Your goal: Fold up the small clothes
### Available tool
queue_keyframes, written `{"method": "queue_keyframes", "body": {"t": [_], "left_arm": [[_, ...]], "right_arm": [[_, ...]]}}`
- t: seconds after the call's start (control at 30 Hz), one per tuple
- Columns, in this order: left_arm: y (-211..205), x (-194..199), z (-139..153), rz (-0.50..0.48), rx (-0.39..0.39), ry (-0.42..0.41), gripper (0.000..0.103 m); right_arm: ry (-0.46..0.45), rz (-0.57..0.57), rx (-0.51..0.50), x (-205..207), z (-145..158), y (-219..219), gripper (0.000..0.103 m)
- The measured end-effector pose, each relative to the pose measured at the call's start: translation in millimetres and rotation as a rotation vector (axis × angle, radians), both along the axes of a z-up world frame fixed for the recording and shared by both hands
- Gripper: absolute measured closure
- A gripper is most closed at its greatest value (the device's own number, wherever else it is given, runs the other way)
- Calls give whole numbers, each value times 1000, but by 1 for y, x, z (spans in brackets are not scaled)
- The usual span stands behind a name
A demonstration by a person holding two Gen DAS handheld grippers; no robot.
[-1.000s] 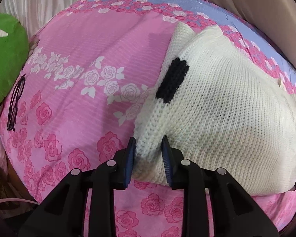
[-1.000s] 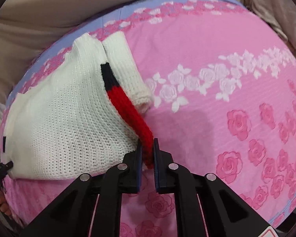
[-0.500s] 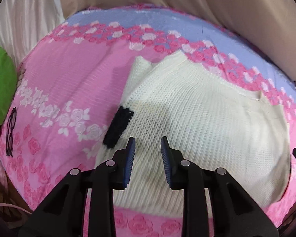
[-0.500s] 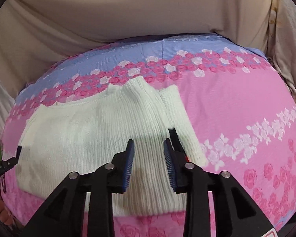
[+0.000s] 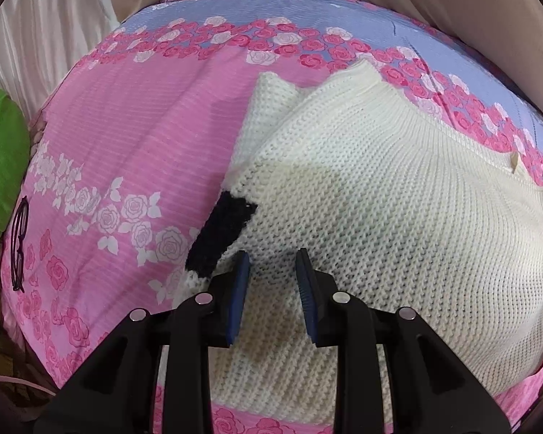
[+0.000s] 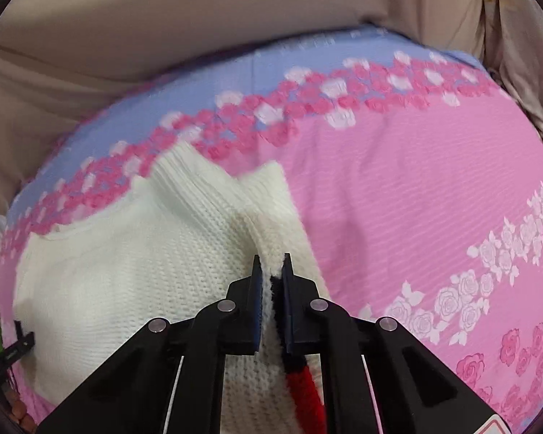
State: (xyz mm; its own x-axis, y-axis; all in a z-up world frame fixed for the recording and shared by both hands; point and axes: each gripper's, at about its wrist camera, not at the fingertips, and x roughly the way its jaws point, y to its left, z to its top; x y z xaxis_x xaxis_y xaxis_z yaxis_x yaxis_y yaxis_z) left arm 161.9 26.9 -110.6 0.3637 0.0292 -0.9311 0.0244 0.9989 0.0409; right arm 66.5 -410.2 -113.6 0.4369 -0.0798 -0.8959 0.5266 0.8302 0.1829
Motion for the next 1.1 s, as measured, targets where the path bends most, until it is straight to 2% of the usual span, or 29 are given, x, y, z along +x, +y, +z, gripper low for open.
{"method": "queue_keyframes", "body": {"t": [0.07, 0.2, 0.27, 0.37, 0.47, 0.53, 0.63, 0.67, 0.73, 0.8, 0.83, 0.87, 0.9, 1.0, 1.1], "left_arm": [[1, -1, 0, -3, 1, -2, 76], [-1, -2, 0, -12, 10, -4, 76], [-1, -2, 0, -9, 7, -4, 76], [-2, -2, 0, -14, 18, -5, 76], [-3, -3, 0, -17, 22, -1, 76], [-2, -2, 1, -15, 19, 2, 76], [-2, -2, 0, -12, 21, 2, 76], [-2, -2, 0, -13, 23, 1, 76], [-3, -2, 0, -10, 21, 4, 76], [-2, -1, 1, -6, 15, 10, 76], [-2, 0, 1, -4, 11, 13, 76], [-2, 0, 1, -5, 8, 14, 76], [-2, 0, 1, -9, 8, 13, 76], [-2, 0, 2, -15, 14, 6, 76], [0, -3, 8, -9, -6, 2, 76]], "right_arm": [[-6, 17, -40, 1, 11, 6, 95], [-110, -9, -127, -18, 55, 33, 88], [-151, 24, -146, -26, 67, 54, 84], [-121, 148, -121, -26, 55, 90, 84], [34, 249, -104, -14, 9, 110, 91], [20, 244, -120, -16, 16, 112, 91], [-77, 240, -87, -23, 50, 115, 92], [-77, 258, -83, -23, 54, 119, 92], [-44, 294, -79, -18, 42, 131, 92], [50, 331, -90, -8, 10, 144, 92], [22, 335, -130, -9, 10, 149, 92], [37, 346, -157, -7, 15, 155, 91], [37, 347, -155, -6, 25, 159, 91], [-76, 362, -103, -12, 57, 170, 92], [-59, 413, -85, -4, 49, 189, 92]]}}
